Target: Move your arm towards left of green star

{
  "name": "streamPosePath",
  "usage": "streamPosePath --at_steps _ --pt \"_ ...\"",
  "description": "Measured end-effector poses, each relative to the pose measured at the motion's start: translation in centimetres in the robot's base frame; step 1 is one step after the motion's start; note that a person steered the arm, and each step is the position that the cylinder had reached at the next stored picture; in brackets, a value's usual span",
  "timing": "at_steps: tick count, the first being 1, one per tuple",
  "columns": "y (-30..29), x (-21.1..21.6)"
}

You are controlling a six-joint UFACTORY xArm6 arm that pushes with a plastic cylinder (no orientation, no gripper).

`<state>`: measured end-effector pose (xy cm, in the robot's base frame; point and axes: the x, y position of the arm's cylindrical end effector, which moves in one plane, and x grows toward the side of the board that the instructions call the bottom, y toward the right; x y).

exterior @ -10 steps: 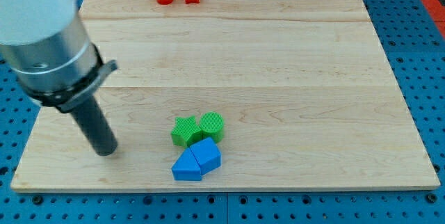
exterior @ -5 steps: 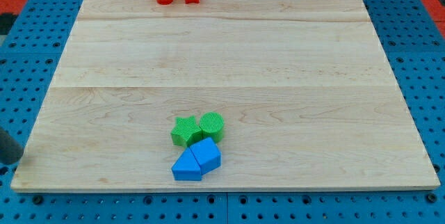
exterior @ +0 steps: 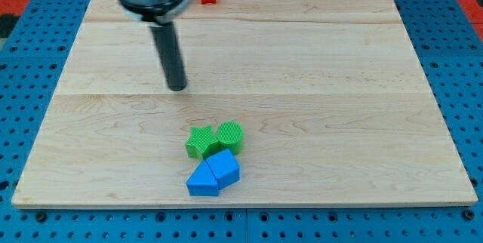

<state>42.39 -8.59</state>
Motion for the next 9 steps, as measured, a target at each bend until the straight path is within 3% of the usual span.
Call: streamPosePath --at_steps 3,5,7,9 --pt "-0.3 2.3" --pt "-5.8 -2.1" --pt "-8.0 5.9" --pt "-3.4 11.5"
